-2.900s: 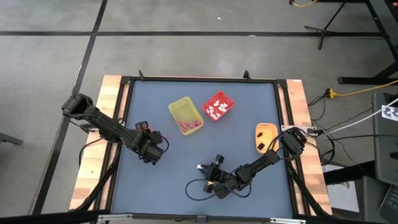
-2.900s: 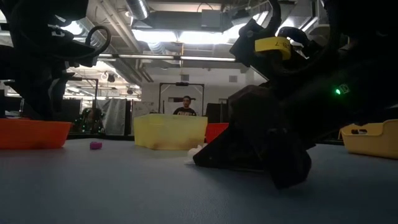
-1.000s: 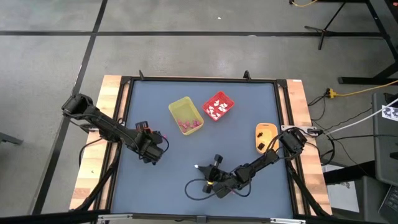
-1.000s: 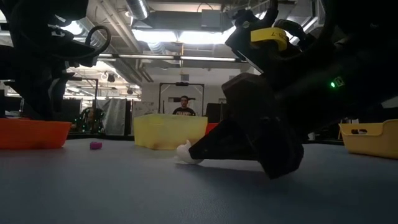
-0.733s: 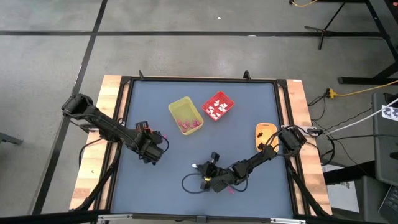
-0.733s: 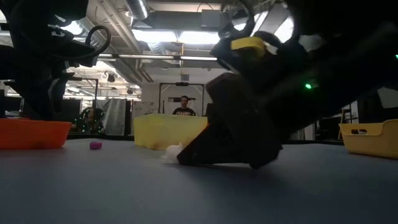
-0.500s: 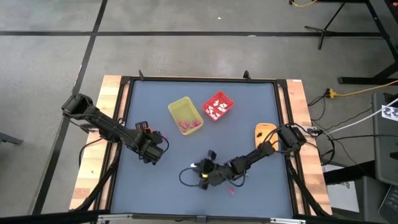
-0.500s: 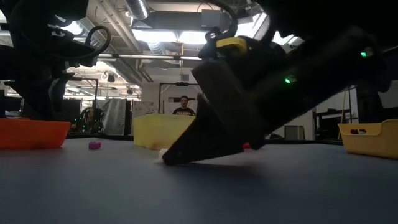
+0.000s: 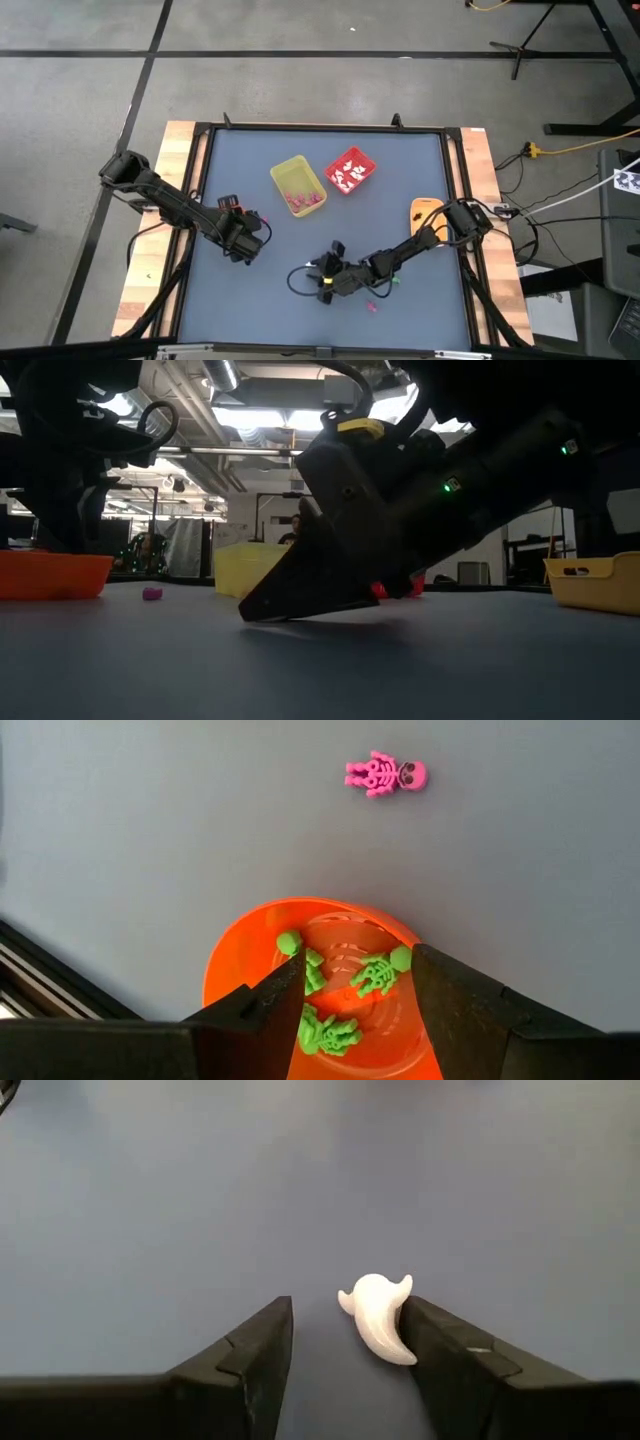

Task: Sort Halloween decoration
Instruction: Put the white ghost toy into the red bin

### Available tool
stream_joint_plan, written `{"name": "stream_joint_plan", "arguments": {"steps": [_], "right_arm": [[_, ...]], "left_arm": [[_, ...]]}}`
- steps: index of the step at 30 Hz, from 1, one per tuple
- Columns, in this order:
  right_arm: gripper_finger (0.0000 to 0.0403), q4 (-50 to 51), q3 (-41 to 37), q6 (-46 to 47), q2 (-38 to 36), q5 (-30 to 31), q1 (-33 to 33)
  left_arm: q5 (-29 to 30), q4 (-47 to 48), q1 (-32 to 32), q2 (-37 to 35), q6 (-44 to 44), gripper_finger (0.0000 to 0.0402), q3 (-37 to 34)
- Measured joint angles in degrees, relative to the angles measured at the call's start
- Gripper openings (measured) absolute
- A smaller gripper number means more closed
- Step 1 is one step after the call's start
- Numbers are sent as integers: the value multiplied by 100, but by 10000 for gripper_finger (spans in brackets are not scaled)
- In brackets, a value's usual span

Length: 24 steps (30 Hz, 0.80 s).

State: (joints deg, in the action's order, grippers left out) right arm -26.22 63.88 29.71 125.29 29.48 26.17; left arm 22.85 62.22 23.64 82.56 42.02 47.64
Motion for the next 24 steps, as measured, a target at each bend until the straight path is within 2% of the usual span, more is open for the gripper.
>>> {"name": "stream_joint_plan", "arguments": {"steps": [7, 13, 24], "right_arm": [[183, 9, 0, 0, 4, 109, -77], [169, -72, 0, -10, 48, -24, -207], [118, -49, 0, -122, 96, -221, -232]], "left_arm": [[0, 0, 1, 0, 0, 173, -1], [0, 0, 2, 0, 0, 173, 0], [0, 0, 0, 0, 0, 173, -1]]}}
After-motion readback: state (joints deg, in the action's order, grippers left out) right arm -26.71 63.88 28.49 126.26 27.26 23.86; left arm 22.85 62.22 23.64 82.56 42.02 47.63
